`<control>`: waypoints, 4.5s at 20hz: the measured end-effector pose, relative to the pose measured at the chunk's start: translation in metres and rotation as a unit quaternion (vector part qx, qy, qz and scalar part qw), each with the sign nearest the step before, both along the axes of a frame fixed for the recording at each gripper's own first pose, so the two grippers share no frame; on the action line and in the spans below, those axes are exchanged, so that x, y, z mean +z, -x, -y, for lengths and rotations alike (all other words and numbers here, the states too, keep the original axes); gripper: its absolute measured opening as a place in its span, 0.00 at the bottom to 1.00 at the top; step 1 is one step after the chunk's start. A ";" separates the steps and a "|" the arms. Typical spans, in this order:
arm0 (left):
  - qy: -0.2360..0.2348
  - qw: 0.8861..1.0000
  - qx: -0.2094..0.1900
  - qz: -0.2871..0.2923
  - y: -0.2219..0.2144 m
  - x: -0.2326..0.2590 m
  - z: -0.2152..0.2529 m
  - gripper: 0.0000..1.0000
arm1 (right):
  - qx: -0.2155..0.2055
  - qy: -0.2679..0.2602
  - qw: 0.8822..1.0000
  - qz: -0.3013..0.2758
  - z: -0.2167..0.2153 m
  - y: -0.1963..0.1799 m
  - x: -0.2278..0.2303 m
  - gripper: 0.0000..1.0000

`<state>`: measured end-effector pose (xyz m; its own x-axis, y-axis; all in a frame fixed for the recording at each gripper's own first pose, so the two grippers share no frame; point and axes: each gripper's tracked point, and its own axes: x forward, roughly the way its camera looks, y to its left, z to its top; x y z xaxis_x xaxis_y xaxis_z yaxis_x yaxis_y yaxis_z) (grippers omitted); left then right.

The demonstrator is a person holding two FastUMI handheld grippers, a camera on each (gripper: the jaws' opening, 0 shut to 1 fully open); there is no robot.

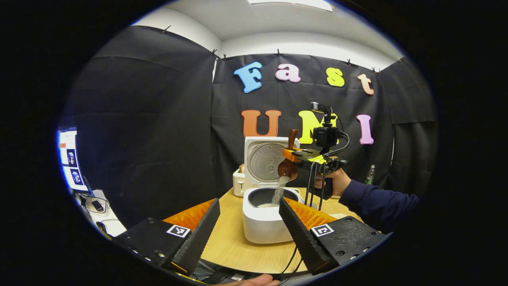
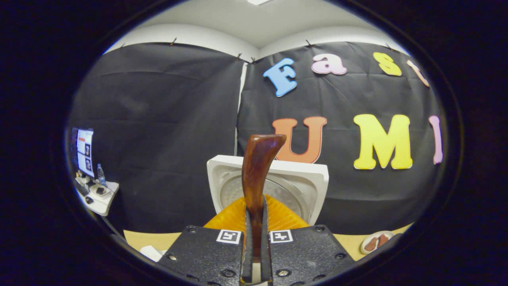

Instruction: Close the left gripper, press the button to open the rice cooker; take a wooden spoon from the chopstick holder with the right hand, scoop a spoonful of rice and pour it into the rice cooker, then put the wooden spoon back into the chopstick holder.

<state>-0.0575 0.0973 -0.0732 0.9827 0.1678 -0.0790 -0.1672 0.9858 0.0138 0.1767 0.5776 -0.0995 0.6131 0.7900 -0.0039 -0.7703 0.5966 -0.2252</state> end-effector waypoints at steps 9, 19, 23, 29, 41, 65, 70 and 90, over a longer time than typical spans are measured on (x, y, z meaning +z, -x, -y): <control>0.008 1.000 0.002 -0.002 -0.006 -0.004 0.004 0.95 | -0.019 0.042 0.991 0.124 0.010 0.030 0.011 0.13; 0.014 1.000 -0.015 -0.007 -0.038 -0.013 0.024 0.95 | -0.101 0.003 0.993 0.061 0.113 0.016 0.022 0.14; 0.016 1.000 -0.024 -0.007 -0.053 -0.013 0.036 0.95 | -0.148 -0.007 0.988 0.039 0.167 0.016 0.021 0.14; 0.021 0.999 -0.039 0.003 -0.072 -0.008 0.052 0.95 | -0.208 -0.046 0.977 -0.025 0.249 0.012 0.014 0.15; 0.015 0.996 -0.074 0.044 -0.106 0.006 0.100 0.93 | -0.342 -0.073 0.934 -0.067 0.433 -0.020 -0.005 0.16; 0.014 0.994 -0.088 0.067 -0.133 0.037 0.122 0.94 | -0.410 -0.096 0.905 -0.055 0.540 -0.014 -0.033 0.97; 0.013 0.994 -0.093 0.062 -0.150 0.058 0.113 0.94 | -0.412 -0.084 0.907 -0.037 0.534 0.028 -0.003 0.96; 0.019 0.996 -0.073 0.056 -0.363 0.146 0.029 0.94 | -0.346 -0.139 0.928 0.002 0.495 0.115 0.054 0.99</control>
<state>0.3057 0.0685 0.0732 0.9993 0.0216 0.0295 -0.0206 0.9992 -0.0340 0.0618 0.0822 -0.0454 0.9735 0.1767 0.1450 -0.1800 0.9836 0.0102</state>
